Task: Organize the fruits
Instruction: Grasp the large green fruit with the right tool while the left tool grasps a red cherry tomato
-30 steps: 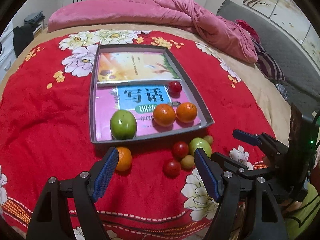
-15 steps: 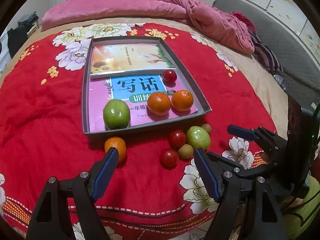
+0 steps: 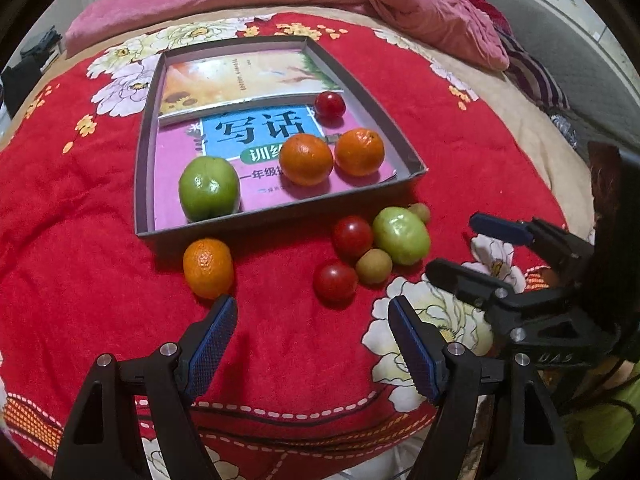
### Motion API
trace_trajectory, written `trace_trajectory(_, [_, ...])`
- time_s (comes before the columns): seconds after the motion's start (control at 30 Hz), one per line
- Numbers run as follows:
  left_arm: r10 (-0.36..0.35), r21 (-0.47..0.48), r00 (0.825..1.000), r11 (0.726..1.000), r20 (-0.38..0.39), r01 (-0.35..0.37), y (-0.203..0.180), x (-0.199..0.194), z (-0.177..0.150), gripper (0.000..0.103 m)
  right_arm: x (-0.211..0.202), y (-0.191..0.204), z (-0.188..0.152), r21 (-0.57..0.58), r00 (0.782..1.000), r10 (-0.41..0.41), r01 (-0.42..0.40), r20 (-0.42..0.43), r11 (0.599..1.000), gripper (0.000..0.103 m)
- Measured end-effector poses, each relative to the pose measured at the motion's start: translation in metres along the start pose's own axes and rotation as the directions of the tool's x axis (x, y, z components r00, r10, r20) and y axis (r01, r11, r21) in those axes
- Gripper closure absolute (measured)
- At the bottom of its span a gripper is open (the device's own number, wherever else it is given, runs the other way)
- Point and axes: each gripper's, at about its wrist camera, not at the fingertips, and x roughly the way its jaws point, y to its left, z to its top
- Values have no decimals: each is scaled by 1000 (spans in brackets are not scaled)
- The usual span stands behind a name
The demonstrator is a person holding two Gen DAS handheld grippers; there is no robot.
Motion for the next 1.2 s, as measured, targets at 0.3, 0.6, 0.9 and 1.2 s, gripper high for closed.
trace_trajectory(0.3, [-15,-1,1000,1000,-21,15,3,8,-3,24,8,-2,-3,16,999,37,-37,-24,999,20])
trace_trajectory(0.6, [-42,12,999,999,-22,43,1,20,-3,34,22,0,-5,22,997,47,-46,-54,999,45])
trace_trajectory(0.9, [-77,15,997,997,-31,78,-3,28,-3,51,32,0,-2,11,997,56,-55,-59,998,53])
trace_trajectory(1.2, [-98,8,995,995,-30,98,-1,33,2,58,41,-3,9,33,993,112,-111,-43,993,56])
